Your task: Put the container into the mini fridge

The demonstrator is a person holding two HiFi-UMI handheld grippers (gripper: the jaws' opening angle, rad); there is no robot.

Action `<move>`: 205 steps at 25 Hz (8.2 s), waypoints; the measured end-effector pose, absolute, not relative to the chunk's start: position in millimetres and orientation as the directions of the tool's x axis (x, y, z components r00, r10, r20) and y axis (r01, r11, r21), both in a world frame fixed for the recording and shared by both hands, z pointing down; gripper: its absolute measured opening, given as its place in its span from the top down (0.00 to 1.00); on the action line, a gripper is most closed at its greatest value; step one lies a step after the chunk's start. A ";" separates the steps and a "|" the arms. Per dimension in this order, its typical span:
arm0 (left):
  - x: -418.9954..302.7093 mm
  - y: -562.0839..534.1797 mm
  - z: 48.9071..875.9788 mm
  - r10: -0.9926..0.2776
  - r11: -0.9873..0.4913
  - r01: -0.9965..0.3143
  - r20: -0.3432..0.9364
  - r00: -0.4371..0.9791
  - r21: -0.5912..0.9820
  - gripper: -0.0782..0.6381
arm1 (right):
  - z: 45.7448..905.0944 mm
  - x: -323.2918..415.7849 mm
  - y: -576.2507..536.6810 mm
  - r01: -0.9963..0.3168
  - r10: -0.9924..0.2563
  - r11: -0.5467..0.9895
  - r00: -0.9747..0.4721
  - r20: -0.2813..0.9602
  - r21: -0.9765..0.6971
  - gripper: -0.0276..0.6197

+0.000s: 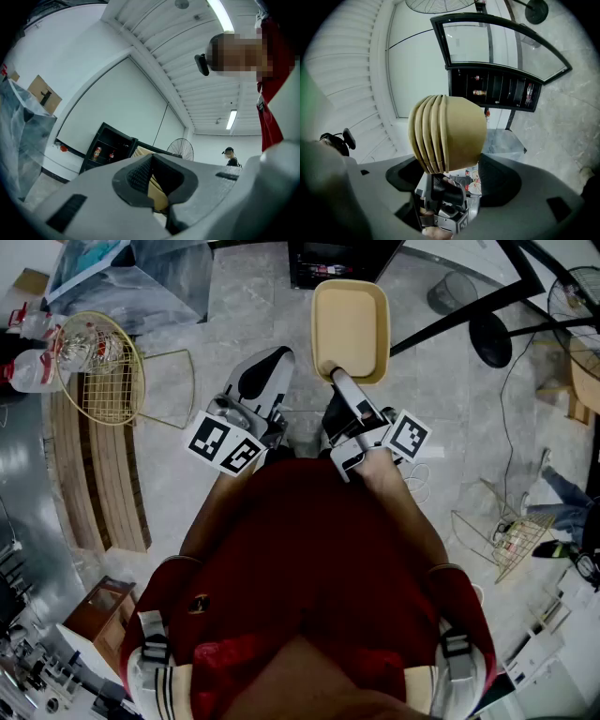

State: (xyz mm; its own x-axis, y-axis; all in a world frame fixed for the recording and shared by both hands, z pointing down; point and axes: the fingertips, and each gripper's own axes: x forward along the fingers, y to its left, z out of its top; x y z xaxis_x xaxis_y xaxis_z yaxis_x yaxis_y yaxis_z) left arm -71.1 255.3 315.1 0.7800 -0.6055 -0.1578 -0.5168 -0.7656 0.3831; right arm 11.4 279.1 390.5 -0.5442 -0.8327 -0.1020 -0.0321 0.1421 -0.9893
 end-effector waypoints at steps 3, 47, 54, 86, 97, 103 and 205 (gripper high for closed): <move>-71.4 256.3 315.2 -0.605 -0.765 -0.515 -0.159 0.780 0.386 0.88 | 389.2 11.7 279.8 -0.044 -0.832 0.145 -0.547 -0.098 -0.988 0.40; -184.4 186.4 320.7 -0.546 -0.829 -0.496 -0.181 0.818 0.259 0.88 | 394.6 -69.9 186.6 -0.060 -0.895 0.097 -0.442 -0.060 -0.993 0.40; -172.7 156.5 326.4 -0.551 -0.827 -0.508 -0.169 0.817 0.240 0.88 | 403.7 -55.9 154.5 -0.050 -0.896 0.096 -0.440 -0.064 -0.994 0.40; -34.8 -124.5 338.4 -0.612 -0.781 -0.584 -0.088 0.786 0.223 0.88 | 436.7 79.8 -141.3 -0.017 -0.867 0.066 -0.496 -0.049 -0.998 0.40; -12.2 -189.8 362.7 -0.638 -0.758 -0.611 -0.062 0.768 0.229 0.88 | 476.2 100.1 -225.2 -0.019 -0.867 0.048 -0.498 -0.032 -0.999 0.40; 7.3 -210.0 370.8 -0.641 -0.756 -0.620 -0.048 0.766 0.211 0.88 | 491.0 113.4 -254.3 -0.009 -0.868 0.045 -0.496 -0.034 -0.999 0.40; -3.7 -227.5 366.0 -0.600 -0.781 -0.587 0.001 0.800 0.212 0.88 | 426.0 103.0 -283.9 -0.371 -0.811 0.346 -0.580 -0.076 -0.862 0.51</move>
State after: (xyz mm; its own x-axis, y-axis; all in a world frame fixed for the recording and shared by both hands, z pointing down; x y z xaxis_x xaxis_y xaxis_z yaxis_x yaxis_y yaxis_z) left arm -3.7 -227.5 366.0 0.7998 -0.6003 0.0013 -0.5868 -0.7814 0.2122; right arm 103.0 -283.9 426.0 -0.5799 -0.8112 -0.0756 -0.3714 0.3458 -0.8617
